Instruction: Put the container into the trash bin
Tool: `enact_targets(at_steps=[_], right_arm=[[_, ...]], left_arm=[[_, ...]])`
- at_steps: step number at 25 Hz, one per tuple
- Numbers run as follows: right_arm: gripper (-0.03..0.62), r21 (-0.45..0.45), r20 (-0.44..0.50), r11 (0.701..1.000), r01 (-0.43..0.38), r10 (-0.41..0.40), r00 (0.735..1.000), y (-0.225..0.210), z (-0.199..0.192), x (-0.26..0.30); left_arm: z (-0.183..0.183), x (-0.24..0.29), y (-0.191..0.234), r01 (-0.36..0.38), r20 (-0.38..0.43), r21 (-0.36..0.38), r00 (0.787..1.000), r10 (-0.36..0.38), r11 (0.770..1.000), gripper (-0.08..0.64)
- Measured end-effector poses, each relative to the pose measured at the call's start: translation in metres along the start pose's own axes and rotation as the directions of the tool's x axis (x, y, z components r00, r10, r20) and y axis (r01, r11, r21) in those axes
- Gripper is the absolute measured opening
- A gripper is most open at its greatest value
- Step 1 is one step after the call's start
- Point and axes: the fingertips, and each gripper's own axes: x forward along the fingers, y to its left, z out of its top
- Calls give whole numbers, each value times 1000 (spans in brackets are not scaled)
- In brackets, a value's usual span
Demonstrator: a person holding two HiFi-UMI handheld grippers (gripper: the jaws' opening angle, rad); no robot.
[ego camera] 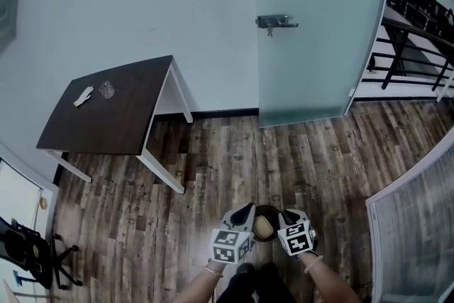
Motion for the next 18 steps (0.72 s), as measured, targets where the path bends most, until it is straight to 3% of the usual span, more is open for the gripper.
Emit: enact_targets(at_steps=[10,18], right_arm=[[12,16,148,999,32,-34,988,1,43,-75],[8,25,275,999,45,-50,960,-1,79,-127]], left_arm=[[46,-35,-33,4,47,48,999,-6,999,18],[77,-51,-58,7,99,86,995,-16,996,18]])
